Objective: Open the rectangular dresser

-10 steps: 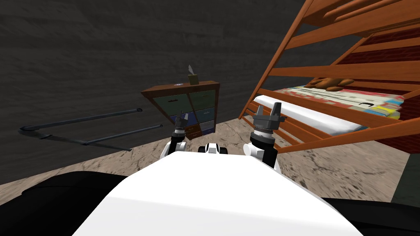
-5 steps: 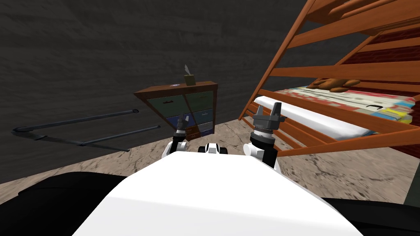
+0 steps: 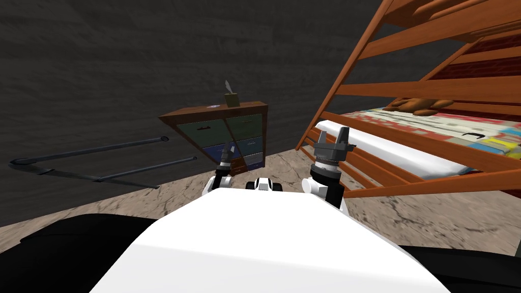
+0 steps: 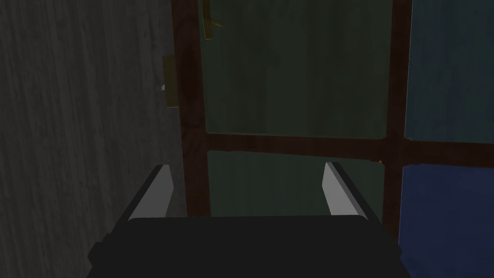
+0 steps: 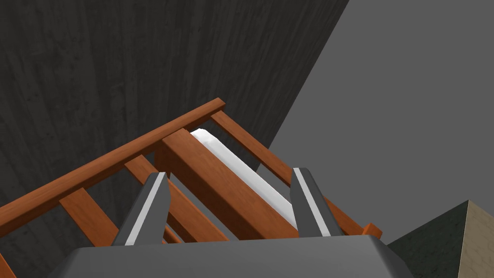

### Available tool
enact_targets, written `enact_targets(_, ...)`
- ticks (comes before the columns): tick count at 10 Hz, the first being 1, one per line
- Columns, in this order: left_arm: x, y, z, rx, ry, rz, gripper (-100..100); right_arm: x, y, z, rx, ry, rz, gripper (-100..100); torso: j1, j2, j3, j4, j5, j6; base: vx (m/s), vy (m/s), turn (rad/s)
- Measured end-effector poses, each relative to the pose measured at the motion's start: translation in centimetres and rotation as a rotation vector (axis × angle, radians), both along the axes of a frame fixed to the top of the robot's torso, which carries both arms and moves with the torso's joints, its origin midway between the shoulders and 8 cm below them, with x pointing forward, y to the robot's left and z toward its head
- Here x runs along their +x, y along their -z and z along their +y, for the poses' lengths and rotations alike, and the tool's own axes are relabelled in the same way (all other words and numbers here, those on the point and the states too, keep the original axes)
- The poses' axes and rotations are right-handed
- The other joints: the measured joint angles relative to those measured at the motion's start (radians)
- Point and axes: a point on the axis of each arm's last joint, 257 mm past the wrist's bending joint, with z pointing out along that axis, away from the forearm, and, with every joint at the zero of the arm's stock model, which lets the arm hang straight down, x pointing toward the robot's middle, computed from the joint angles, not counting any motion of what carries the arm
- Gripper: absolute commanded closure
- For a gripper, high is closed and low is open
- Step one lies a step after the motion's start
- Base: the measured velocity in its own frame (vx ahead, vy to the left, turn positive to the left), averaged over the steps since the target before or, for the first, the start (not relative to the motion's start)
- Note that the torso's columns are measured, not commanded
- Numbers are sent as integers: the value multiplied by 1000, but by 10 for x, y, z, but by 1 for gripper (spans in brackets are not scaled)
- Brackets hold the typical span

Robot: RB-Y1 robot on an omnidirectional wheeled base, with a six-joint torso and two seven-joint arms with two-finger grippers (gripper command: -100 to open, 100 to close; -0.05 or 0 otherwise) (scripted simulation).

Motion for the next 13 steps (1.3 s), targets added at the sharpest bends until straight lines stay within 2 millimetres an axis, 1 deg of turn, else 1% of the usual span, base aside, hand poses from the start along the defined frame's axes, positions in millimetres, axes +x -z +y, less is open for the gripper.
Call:
enact_targets(2, 4, 13, 6, 2, -12, 26, -100, 0, 0, 0, 0, 0, 0, 0, 0, -1, 0, 0, 0, 0, 72, -66, 20)
enact_targets(8, 16, 62, 26, -2, -58, 117, -100, 0, 0, 0, 0, 0, 0, 0, 0, -1, -1, 0, 0, 0, 70, -74, 24)
enact_targets(13, 18, 109, 39, -24, -103, 200, -100, 0, 0, 0, 0, 0, 0, 0, 0, 0, 0, 0, 0, 0, 79, -81, 25)
